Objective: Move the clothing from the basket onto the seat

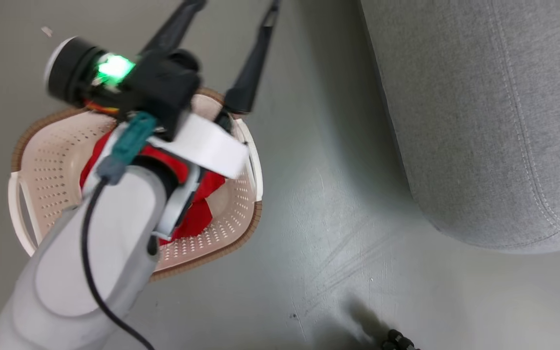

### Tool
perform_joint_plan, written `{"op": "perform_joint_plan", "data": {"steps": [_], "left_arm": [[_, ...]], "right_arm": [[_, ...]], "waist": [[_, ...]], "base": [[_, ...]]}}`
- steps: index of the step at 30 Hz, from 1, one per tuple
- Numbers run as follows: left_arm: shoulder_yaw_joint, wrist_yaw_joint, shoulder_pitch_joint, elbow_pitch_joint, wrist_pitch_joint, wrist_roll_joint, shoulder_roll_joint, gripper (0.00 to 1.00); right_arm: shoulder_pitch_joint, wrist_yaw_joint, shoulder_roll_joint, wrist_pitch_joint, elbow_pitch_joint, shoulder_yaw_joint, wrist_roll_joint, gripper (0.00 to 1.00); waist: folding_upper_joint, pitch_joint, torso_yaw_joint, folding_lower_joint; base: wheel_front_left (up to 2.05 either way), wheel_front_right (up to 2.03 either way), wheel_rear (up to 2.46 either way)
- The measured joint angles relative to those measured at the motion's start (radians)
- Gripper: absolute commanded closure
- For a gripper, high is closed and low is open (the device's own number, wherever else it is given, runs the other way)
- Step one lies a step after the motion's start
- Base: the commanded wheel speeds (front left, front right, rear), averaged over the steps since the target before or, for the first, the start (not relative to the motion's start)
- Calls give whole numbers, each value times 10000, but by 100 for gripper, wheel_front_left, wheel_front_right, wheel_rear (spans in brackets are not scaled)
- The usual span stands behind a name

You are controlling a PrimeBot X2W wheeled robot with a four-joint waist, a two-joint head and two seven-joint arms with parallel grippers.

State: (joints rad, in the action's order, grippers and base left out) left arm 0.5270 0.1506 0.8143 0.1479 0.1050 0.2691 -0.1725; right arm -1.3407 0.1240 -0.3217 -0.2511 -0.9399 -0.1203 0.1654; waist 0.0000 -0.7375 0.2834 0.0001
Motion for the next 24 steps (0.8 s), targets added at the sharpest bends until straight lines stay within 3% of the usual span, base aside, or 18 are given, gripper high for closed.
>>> {"op": "perform_joint_plan", "data": {"steps": [12,24], "left_arm": [[-1425,930,-1742,13,-1239,554,-268,0],[-2142,1120,-3453,-230,-2742,1290,-194,0]], "right_arm": [[1127,0,514,-54,1960,-738,27,0],[3135,0,658,-56,4414,-1900,286,0]], "waist": [[0,1000,-386,0],[0,2309,-1019,0]], "base": [[0,0,0],[0,0,0]]}}
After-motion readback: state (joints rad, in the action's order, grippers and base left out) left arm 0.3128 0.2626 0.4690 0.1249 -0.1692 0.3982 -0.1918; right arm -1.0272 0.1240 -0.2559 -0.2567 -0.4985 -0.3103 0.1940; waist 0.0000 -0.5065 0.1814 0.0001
